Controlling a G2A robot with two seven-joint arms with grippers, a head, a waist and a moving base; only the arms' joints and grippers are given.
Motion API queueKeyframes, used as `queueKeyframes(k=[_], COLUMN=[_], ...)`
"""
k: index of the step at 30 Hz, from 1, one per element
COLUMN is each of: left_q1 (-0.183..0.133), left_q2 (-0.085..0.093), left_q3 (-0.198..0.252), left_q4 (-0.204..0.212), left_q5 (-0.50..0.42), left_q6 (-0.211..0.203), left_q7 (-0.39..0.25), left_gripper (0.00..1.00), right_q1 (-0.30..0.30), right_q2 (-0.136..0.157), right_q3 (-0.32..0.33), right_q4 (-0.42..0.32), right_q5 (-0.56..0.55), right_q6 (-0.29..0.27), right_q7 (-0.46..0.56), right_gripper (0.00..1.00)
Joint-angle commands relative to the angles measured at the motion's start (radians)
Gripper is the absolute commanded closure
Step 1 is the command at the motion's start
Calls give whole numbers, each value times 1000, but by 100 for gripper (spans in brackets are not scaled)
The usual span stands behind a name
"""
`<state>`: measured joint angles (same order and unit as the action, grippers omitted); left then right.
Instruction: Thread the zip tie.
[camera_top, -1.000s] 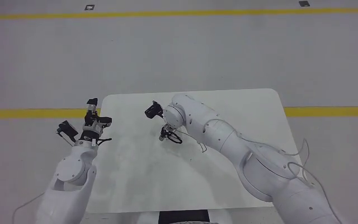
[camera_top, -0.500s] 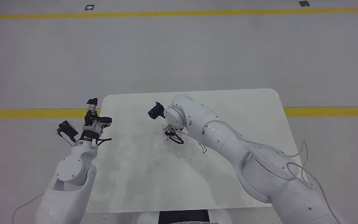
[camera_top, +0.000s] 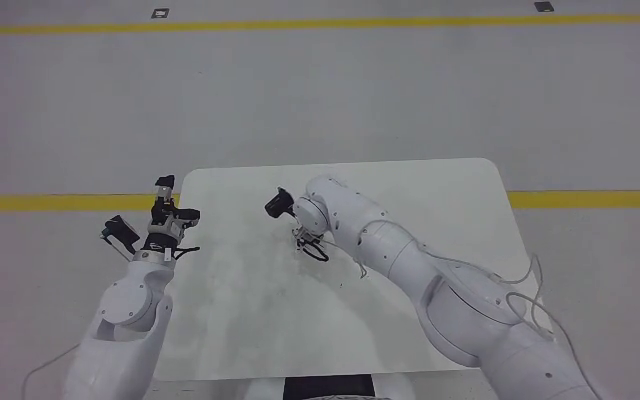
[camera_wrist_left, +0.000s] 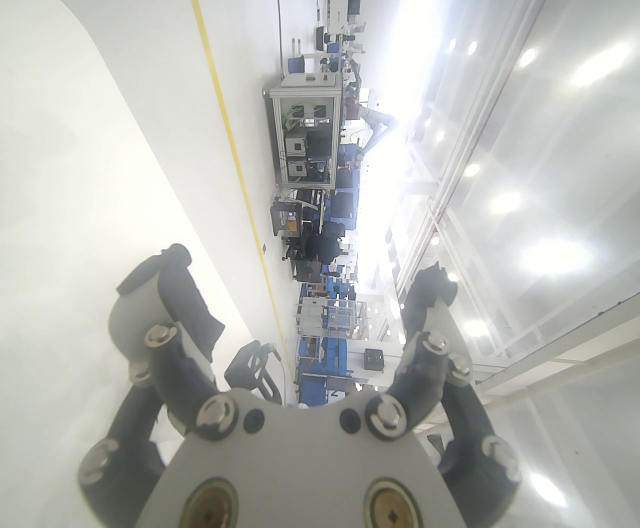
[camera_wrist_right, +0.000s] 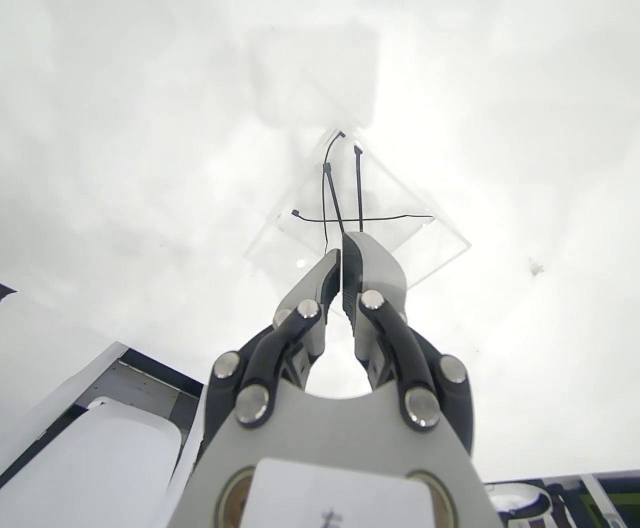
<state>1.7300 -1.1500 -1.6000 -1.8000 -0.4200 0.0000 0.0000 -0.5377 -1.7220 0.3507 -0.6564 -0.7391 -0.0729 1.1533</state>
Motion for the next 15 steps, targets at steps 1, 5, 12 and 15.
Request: queueKeyframes(k=[1, 5, 12, 15], left_q1=[0, 0, 0, 0], left_q2=[0, 0, 0, 0], left_q3=[0, 0, 0, 0], left_q4=[0, 0, 0, 0], left_q5=[0, 0, 0, 0], left_q6=[0, 0, 0, 0], left_q7=[0, 0, 0, 0], left_gripper=[0, 0, 0, 0], right_q1=[-1, -2, 4, 6], right_q2=[-8, -25, -60, -76], right_q3=[-4, -10, -14, -14], right_q4=[13, 44, 107, 135], right_q5=[-11, -27, -37, -38], right_q6=[2, 0, -8, -14], right_q7=[-8, -24, -41, -49], right_gripper=[92, 90, 94, 93])
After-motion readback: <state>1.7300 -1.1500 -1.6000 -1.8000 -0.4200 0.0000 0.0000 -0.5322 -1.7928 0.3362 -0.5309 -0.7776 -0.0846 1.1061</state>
